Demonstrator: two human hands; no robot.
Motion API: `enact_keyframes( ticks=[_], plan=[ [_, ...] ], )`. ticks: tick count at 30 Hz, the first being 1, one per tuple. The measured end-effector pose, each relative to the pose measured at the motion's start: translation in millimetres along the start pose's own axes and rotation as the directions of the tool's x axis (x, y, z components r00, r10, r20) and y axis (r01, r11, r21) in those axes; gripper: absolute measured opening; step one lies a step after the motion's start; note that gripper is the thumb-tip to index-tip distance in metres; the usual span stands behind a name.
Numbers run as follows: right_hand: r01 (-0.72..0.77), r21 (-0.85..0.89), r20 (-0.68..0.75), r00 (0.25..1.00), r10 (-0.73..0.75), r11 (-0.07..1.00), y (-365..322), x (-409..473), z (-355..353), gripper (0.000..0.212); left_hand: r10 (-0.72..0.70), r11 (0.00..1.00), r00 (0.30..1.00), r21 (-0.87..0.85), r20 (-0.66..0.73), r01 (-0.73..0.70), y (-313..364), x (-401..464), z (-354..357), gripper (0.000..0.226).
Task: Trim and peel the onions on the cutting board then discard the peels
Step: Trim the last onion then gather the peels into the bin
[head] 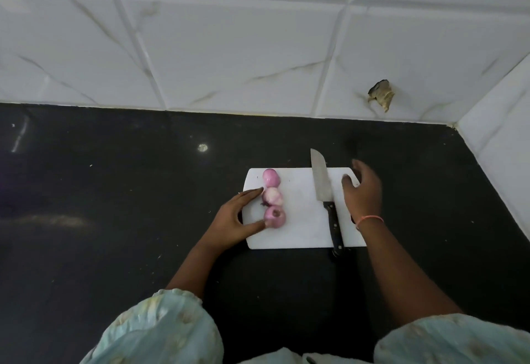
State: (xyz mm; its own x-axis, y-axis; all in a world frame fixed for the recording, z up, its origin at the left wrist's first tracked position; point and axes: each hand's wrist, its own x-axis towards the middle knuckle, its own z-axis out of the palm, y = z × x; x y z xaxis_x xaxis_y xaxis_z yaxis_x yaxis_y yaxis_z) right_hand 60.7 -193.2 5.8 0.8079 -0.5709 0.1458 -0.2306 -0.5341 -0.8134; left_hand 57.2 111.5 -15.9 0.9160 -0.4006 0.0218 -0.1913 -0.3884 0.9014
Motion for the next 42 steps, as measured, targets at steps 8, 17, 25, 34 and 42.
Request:
enact_keyframes(
  ticks=[8,17,25,34,42],
  plan=[
    [0.167,-0.333,0.177,0.978,-0.112,0.928,46.2,-35.0,-4.6,0.036,-0.014,1.0,0.958,0.012,-0.287,0.018,-1.6,1.3,16.3,0.035],
    [0.173,-0.341,0.179,0.977,-0.117,0.924,44.4,-37.3,-5.9,0.033,-0.065,0.982,0.938,0.147,-0.341,0.121,1.8,10.9,21.6,0.015],
    [0.14,-0.32,0.184,0.979,-0.084,0.937,41.0,-35.6,-6.0,0.032,-0.079,0.974,0.936,0.175,-0.343,0.146,0.4,12.8,22.6,0.006],
    [0.388,-0.032,0.422,0.841,-0.339,0.921,-58.5,-52.2,38.4,0.026,-0.054,0.97,0.938,0.206,-0.341,0.13,-2.8,15.2,23.0,0.008],
    [0.381,-0.175,0.651,0.737,-0.184,0.908,-81.8,-44.7,62.4,0.029,-0.009,0.973,0.941,0.214,-0.337,0.086,-8.3,13.9,20.5,0.017]
  ],
)
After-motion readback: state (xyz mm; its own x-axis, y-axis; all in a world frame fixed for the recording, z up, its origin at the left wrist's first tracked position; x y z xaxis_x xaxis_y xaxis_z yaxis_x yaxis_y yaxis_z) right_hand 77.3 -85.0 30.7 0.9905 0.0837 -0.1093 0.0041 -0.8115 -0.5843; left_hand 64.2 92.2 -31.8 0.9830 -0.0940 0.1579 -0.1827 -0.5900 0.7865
